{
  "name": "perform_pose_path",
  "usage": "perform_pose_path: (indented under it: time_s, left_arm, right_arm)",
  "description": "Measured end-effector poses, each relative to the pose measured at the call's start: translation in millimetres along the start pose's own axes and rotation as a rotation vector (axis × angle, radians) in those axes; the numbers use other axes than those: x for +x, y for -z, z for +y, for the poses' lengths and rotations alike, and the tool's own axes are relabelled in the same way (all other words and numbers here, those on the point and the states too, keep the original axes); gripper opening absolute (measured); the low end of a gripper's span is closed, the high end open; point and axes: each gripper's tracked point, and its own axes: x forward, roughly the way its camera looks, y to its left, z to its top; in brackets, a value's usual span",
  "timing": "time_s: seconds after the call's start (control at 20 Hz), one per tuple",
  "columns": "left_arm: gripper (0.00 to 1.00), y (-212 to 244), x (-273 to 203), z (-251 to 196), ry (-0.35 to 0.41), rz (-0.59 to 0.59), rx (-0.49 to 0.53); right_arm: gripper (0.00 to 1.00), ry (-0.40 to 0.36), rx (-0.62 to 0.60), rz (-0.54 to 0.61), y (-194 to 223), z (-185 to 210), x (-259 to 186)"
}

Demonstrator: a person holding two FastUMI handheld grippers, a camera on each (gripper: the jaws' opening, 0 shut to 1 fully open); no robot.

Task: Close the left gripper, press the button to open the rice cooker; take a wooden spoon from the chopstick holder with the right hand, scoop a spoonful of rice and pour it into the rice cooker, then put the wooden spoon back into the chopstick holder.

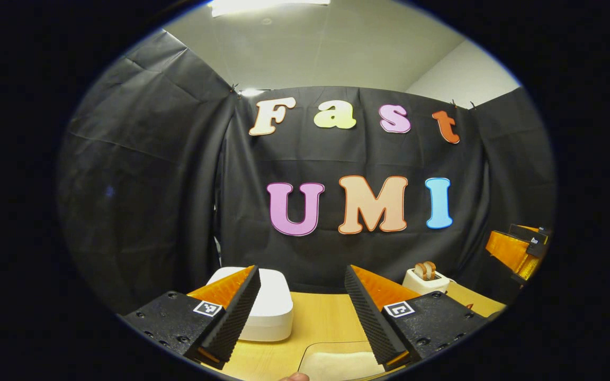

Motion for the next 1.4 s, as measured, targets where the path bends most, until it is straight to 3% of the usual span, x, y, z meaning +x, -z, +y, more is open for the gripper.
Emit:
perform_pose_path:
  time_s: [0.65,0.95,1.0,1.15,1.2,1.25,1.3,1.4]
  left_arm:
    - [0.96,-3,3,35,-0.054,0.006,0.008]
    - [0.93,-6,5,44,-0.057,0.001,0.01]
    - [0.91,-7,8,41,-0.044,-0.003,0.011]
    - [0.65,-3,13,38,-0.001,0.012,0.007]
    - [0.64,-3,16,40,0.0,0.013,0.004]
    - [0.51,-3,18,41,0.001,0.011,0.0]
    - [0.51,-2,19,44,-0.004,0.011,0.002]
    - [0.38,0,24,49,-0.012,0.011,0.007]
  right_arm:
    - [1.0,-0.011,-0.013,0.032,7,16,13]
    - [1.0,-0.015,-0.015,0.043,10,22,10]
    - [1.0,-0.016,-0.016,0.042,10,22,11]
    - [1.0,-0.016,-0.018,0.044,11,24,12]
    - [1.0,-0.015,-0.019,0.045,11,24,11]
    - [1.0,-0.014,-0.022,0.045,11,24,12]
    - [1.0,-0.011,-0.024,0.045,11,24,12]
    - [1.0,-0.008,-0.024,0.042,10,24,13]
